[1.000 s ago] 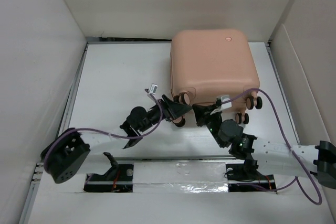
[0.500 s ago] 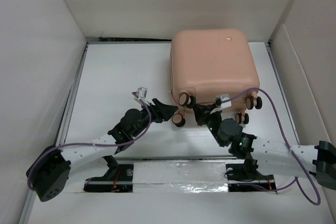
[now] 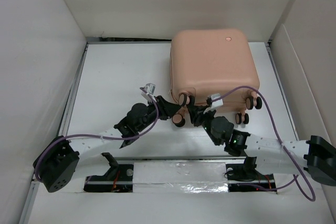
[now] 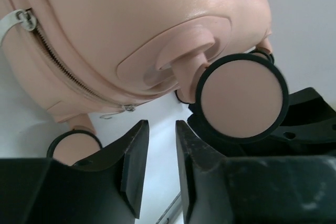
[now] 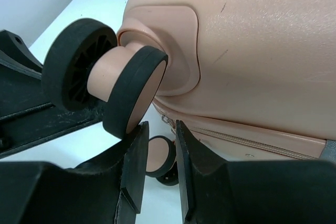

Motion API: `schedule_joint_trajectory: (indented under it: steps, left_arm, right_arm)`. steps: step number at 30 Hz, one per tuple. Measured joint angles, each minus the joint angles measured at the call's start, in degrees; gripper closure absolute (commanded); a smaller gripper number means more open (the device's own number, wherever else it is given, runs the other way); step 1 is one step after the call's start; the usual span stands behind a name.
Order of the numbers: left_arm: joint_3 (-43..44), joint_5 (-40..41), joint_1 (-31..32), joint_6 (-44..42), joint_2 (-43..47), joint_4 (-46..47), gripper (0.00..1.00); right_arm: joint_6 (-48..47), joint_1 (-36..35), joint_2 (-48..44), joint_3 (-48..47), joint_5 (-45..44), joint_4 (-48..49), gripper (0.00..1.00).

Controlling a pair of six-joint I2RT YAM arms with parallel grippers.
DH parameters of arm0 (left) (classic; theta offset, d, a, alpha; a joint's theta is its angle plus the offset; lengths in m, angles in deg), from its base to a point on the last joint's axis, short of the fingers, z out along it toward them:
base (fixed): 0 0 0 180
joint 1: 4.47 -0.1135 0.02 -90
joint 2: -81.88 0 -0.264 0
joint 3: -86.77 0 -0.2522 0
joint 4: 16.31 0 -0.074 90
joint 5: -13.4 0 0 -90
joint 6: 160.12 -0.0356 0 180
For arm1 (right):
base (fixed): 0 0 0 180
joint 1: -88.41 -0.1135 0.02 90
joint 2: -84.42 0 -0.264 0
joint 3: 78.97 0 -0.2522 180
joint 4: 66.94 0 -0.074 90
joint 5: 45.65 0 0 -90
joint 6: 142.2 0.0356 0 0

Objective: Pack the luggage

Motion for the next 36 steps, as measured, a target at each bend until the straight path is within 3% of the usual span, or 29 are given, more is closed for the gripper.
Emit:
schedule_joint_trajectory:
  steps: [4,12,22,27,36]
  left_arm:
    - [-1.68,1.33,0.0,-0.44,0.63,-0.74,0.82]
    - [-2.19,1.79,0.28,-1.51,-1.18,-1.75,0.82]
    - [-1.73,3.23,2.4,-3.32,-4.11,-2.08,0.86]
    - [-1.73,3.34,2.38,-4.26,-7.23,-1.4,0.93]
    - [-0.94,3.19,3.45,-6.27,-12.44,1.86,0.81]
  right_arm:
    - [0.04,0.0,0.28,0.0,0.17,-0.17,0.66]
    - [0.24,0.28,0.09,0.0,0.07,-1.07,0.54]
    - [1.11,0.28,1.25,0.0,0.79,-1.62,0.52]
    - [2.01,0.15,0.96,0.02,1.57,-2.45,0.51]
    - [2.4,0.66,-1.97,0.13,1.2,-3.98,0.48]
